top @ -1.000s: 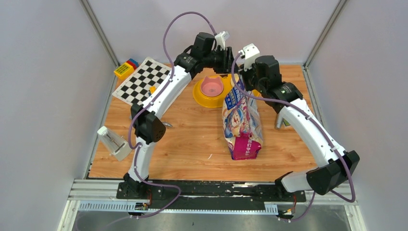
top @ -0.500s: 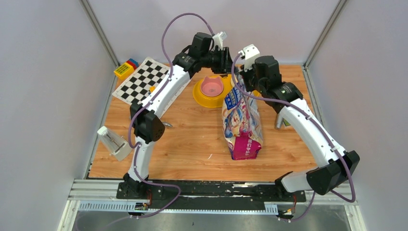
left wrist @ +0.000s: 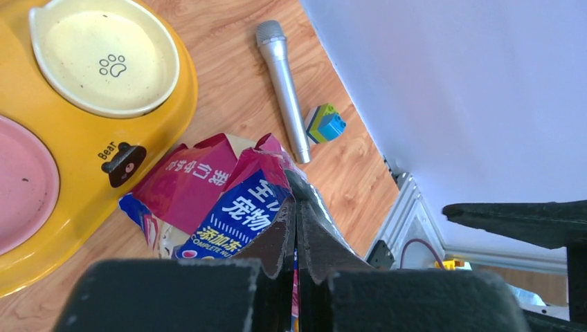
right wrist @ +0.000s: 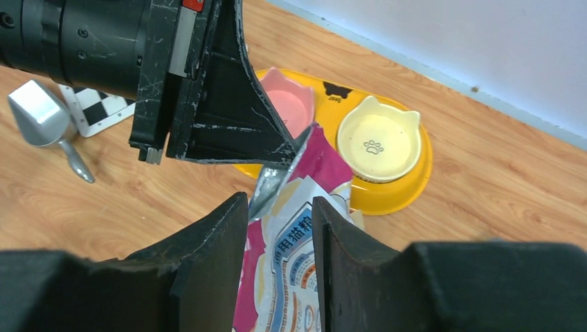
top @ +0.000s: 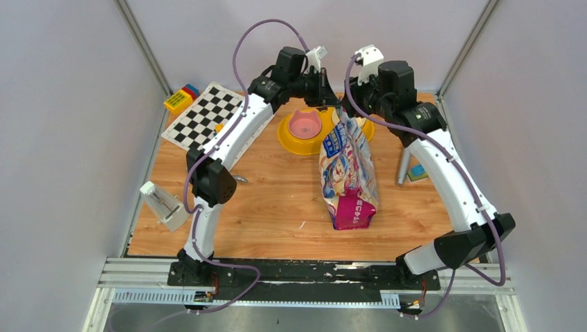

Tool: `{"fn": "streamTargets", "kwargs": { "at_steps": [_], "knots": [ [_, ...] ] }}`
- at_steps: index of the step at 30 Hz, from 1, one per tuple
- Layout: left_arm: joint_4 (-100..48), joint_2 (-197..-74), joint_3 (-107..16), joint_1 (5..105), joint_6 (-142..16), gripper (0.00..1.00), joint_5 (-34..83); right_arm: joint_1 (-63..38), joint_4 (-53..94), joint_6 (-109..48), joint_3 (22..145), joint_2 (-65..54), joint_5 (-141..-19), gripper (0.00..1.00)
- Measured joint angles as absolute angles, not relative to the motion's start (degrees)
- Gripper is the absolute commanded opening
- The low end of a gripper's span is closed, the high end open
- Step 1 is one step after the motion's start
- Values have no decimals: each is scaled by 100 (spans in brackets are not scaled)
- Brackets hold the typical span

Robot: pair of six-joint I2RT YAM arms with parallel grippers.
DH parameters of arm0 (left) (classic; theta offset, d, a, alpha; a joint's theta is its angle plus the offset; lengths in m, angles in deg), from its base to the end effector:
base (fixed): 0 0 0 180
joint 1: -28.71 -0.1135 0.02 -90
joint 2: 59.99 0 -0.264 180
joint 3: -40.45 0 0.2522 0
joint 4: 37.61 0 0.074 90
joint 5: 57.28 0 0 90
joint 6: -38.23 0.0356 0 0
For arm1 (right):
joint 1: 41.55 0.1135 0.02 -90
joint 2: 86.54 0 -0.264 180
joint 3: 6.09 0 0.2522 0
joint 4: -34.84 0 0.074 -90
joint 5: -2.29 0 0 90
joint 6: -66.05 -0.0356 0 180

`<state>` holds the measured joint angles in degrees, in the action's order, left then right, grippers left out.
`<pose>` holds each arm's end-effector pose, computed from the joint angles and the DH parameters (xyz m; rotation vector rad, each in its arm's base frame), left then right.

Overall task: Serve the pet food
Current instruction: Open the pet food bag at the center of the board.

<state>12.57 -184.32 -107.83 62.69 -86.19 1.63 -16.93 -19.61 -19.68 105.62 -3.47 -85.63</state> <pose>0.3986 -0.2908 0.3877 0.3687 2.1805 -1.2633 0.2796 0.1295 0.4487 -0.5289 1.9607 0.2613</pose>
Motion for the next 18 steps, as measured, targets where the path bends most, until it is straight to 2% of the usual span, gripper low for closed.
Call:
{"fn": "streamTargets", "kwargs": {
  "at_steps": [18],
  "knots": [
    [1271, -18351, -10676, 6269, -8621, 0, 189, -2019, -2545, -2647, 10792, 420, -7693, 35]
  ]
}}
